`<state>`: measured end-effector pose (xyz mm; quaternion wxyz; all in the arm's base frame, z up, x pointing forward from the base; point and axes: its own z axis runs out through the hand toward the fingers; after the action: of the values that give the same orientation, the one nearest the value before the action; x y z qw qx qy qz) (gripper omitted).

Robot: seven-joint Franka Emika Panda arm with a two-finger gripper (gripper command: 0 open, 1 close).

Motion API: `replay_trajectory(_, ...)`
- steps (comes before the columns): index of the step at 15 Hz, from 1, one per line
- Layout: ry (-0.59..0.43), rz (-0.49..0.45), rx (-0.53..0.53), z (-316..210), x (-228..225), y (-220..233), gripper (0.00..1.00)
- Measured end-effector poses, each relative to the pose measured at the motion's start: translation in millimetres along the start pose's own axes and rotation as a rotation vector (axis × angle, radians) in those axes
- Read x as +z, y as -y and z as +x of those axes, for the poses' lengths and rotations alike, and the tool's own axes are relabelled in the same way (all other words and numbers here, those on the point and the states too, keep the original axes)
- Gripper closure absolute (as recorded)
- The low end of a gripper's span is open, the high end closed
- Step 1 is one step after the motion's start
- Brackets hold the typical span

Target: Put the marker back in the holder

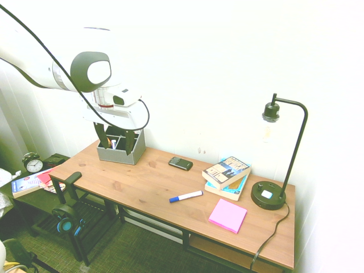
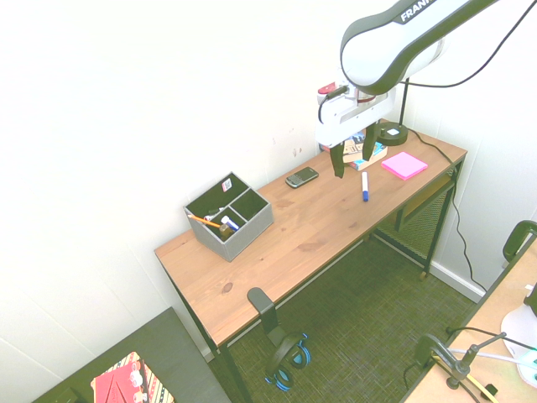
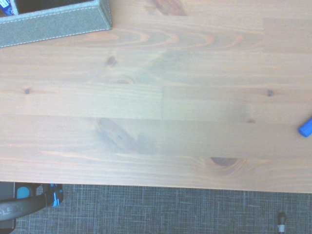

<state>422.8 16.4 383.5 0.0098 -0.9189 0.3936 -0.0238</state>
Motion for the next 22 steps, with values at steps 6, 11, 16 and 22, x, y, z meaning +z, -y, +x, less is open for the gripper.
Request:
replay_trajectory(6, -0.033, -0.029, 0.252, 30, 45, -8, 0.0)
replay_trajectory(11, -0.134, -0.026, 0.557, 71, 87, -32, 0.0)
replay_trajectory(16, -0.169, -0.012, 0.842, 100, 118, -66, 0.0)
replay_trajectory(22, -0.145, 0.02, 0.893, 108, 177, -82, 1.0)
